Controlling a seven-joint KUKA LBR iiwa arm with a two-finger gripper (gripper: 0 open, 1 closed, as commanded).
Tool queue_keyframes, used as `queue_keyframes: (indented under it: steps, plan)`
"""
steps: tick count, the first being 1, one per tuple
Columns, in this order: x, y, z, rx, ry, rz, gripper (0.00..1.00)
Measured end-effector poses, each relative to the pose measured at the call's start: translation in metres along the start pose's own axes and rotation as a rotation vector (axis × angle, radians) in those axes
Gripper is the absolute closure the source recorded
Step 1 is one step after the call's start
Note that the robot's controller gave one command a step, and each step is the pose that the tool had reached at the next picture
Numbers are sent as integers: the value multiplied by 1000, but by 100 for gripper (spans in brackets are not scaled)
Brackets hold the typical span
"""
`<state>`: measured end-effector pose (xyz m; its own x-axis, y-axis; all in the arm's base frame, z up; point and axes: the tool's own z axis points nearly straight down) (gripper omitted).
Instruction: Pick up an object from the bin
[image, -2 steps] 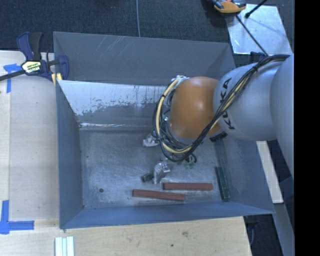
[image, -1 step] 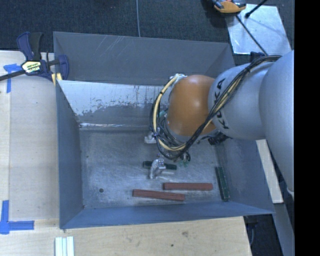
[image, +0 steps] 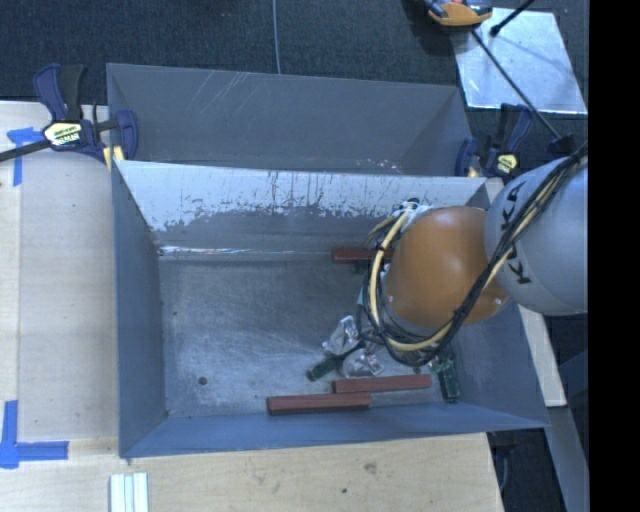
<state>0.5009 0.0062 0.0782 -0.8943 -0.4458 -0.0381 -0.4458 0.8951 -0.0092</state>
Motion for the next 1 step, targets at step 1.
queue_keyframes:
  steps: [1]
  plan:
    - [0, 0, 0, 0, 1, 1, 100]
